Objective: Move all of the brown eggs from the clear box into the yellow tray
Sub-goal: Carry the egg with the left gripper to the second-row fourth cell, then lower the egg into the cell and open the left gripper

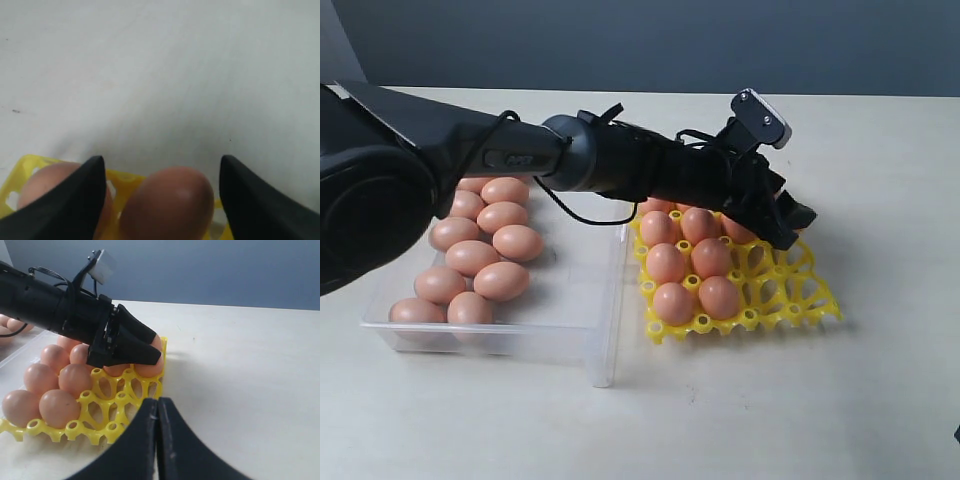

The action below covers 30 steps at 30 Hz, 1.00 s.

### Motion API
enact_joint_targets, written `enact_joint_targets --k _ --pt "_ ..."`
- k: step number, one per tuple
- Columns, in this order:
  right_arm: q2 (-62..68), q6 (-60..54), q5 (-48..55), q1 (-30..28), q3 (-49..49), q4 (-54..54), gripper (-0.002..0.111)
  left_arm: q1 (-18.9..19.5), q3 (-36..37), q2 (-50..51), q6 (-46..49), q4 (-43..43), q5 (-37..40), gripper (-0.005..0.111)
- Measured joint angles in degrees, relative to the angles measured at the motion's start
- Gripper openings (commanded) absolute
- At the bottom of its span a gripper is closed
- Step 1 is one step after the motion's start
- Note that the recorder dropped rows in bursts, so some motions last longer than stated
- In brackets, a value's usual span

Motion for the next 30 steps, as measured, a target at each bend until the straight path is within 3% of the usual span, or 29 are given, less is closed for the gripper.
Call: enact_joint_targets --k 6,9,11,15,18,23,26,30 --pt "0.0 0.0 0.0 0.0 0.0 0.0 0.001 0.0 0.0 -0.93 -1.12 0.0 0.1 0.06" --pt "0.0 0.0 0.0 0.0 0.0 0.0 0.001 0.0 0.0 -2.97 -2.24 0.0 0.1 0.035" --pt "0.0 0.0 0.0 0.0 0.0 0.0 0.001 0.0 0.0 -4.8 -4.73 0.0 0.53 0.001" --pt "0.0 0.0 0.0 0.0 0.0 0.0 0.001 -0.74 -0.51 -7.71 -11.85 4.28 2.78 0.0" --pt "0.0 0.0 0.0 0.0 0.0 0.0 0.001 -4.26 -3.21 -8.0 -27.49 22.76 -0.6 0.0" --pt "0.0 0.0 0.0 0.0 0.0 0.0 0.001 -10.96 -12.4 -5.87 -70.55 70.28 1.31 0.0" --pt "0.0 0.0 0.0 0.0 0.0 0.0 0.001 -11.94 -18.12 -2.91 -81.89 83.7 6.66 0.0" --pt "0.0 0.0 0.0 0.0 0.0 0.0 0.001 -11.94 -22.72 0.84 -85.81 87.68 9.55 0.0"
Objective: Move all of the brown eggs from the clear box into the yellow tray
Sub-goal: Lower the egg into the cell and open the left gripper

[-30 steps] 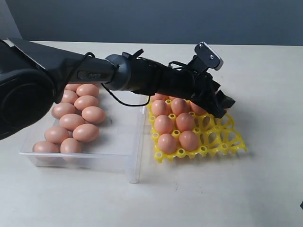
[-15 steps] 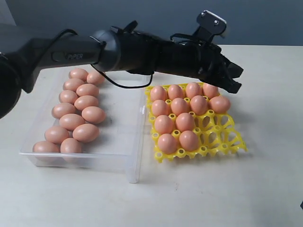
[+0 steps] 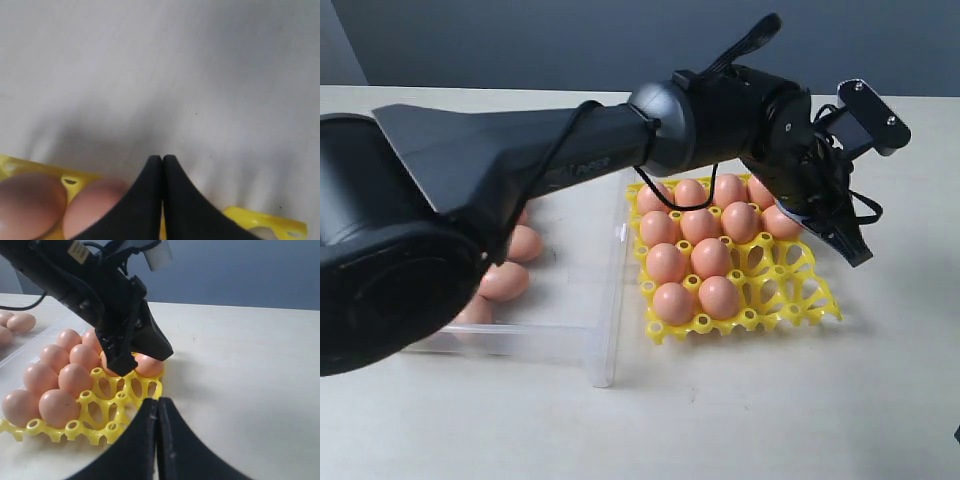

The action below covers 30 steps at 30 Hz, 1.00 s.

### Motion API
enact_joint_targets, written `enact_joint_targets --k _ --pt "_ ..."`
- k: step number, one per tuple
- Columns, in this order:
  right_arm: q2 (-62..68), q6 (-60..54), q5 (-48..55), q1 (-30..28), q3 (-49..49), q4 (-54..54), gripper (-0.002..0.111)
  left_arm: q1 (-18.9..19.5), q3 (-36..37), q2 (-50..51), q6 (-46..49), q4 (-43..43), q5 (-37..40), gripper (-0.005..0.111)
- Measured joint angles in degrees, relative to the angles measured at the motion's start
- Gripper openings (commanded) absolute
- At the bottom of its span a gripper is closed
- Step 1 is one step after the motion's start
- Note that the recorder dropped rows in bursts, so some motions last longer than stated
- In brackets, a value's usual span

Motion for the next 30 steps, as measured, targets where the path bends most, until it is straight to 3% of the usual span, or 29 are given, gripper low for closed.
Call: enact_joint_targets --k 6,30 --pt "0.0 0.0 0.0 0.0 0.0 0.0 0.001 -0.15 -2.93 3.31 -0.63 0.69 0.65 0.0" --pt "0.0 0.0 0.0 0.0 0.0 0.0 0.001 0.23 -3.53 3.56 -1.0 7.27 1.58 0.0"
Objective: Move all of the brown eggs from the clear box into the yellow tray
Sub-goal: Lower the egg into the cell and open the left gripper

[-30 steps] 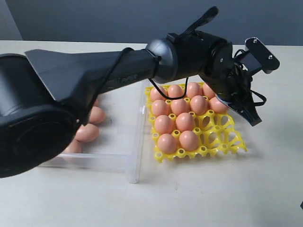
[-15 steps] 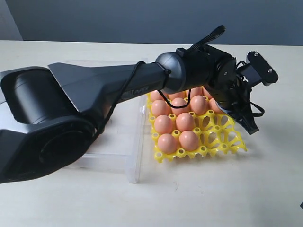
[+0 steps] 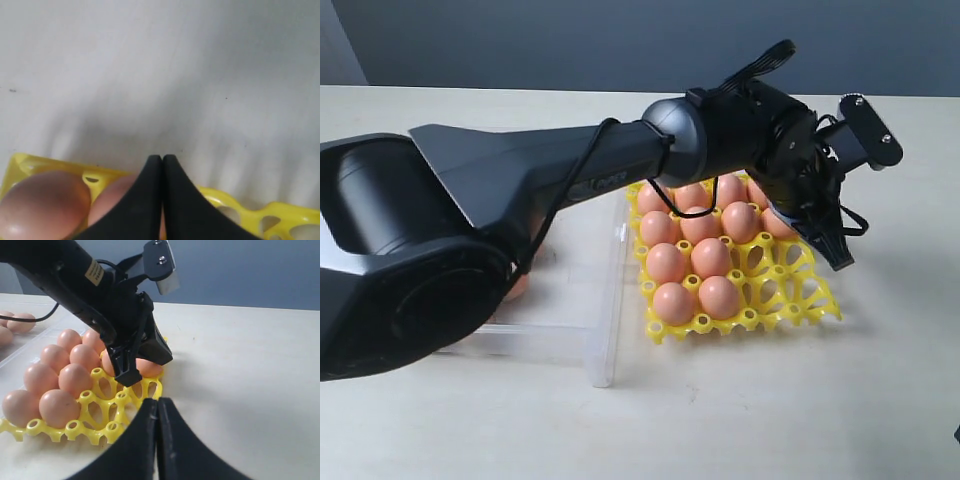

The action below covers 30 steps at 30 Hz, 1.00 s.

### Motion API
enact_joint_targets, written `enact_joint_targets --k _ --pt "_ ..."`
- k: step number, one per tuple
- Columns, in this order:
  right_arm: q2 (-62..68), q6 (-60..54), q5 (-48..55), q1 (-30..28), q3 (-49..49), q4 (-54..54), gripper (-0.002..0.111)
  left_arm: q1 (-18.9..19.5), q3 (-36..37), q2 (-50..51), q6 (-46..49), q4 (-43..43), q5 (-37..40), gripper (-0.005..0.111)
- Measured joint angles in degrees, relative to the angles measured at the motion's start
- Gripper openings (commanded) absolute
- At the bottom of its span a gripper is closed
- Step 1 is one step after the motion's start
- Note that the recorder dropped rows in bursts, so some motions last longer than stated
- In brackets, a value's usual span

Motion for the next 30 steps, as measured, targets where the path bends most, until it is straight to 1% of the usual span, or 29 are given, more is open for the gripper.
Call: enact_joint_targets --k 3,6,10,15,23,26,30 --pt "0.0 0.0 0.0 0.0 0.0 0.0 0.001 0.22 -0.31 -0.39 0.0 -0.9 1.81 0.0" --pt "0.0 0.0 0.0 0.0 0.0 0.0 0.001 0.22 -1.02 -0.6 0.0 -1.77 5.35 0.0" --pt "0.0 0.0 0.0 0.0 0.0 0.0 0.001 -0.71 -1.15 -0.6 1.12 -2.34 7.6 0.0" --pt "0.0 0.0 0.0 0.0 0.0 0.0 0.001 -1.76 -1.15 -0.6 2.48 -3.38 6.66 0.0" --pt "0.0 0.0 0.0 0.0 0.0 0.0 0.001 -1.85 -1.15 0.77 2.55 1.33 6.02 0.0" --pt "0.0 0.0 0.0 0.0 0.0 0.0 0.001 -1.32 -1.15 0.77 2.42 1.55 6.0 0.0" --pt "0.0 0.0 0.0 0.0 0.0 0.0 0.001 0.31 -1.15 0.77 1.32 1.55 5.88 0.0"
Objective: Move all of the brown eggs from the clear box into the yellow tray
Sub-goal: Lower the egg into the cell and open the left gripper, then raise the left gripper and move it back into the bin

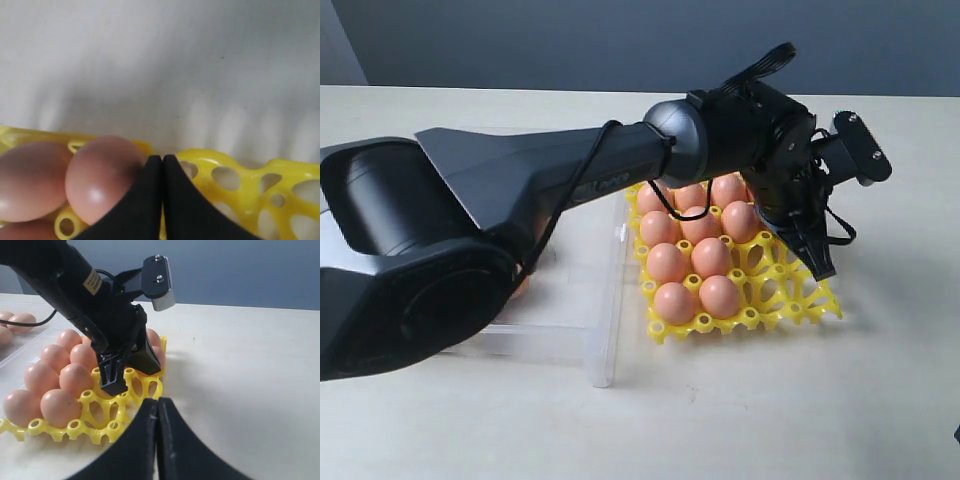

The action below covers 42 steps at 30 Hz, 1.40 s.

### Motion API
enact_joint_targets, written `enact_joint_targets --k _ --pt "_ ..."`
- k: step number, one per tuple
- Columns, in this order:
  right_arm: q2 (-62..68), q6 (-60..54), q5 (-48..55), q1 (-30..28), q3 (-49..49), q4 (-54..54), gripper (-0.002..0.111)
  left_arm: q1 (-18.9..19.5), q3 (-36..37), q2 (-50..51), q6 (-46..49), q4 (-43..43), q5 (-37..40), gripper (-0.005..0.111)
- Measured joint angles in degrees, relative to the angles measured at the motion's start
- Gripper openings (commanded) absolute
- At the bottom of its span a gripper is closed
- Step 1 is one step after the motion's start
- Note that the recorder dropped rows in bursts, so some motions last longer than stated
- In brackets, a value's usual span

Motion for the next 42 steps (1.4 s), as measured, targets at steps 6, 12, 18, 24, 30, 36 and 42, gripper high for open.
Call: enact_joint_targets --k 6,12,18,24,30,36,42 --pt "0.0 0.0 0.0 0.0 0.0 0.0 0.001 0.53 0.0 -0.1 -0.41 0.0 -0.18 0.0" --pt "0.0 0.0 0.0 0.0 0.0 0.0 0.001 0.53 0.0 -0.21 -0.41 0.0 -0.43 0.0" --pt "0.0 0.0 0.0 0.0 0.0 0.0 0.001 0.53 0.0 -3.23 -0.41 -0.13 -0.23 0.0" --pt "0.0 0.0 0.0 0.0 0.0 0.0 0.001 1.64 -0.14 -9.43 -1.04 -0.44 0.52 0.0" --pt "0.0 0.0 0.0 0.0 0.0 0.0 0.001 6.4 0.09 -12.31 -2.89 -3.23 6.92 0.0" --pt "0.0 0.0 0.0 0.0 0.0 0.0 0.001 9.49 10.69 -20.83 -3.94 -3.63 5.93 0.0" --pt "0.0 0.0 0.0 0.0 0.0 0.0 0.001 19.8 36.07 -33.57 -10.41 -3.39 -7.1 0.0"
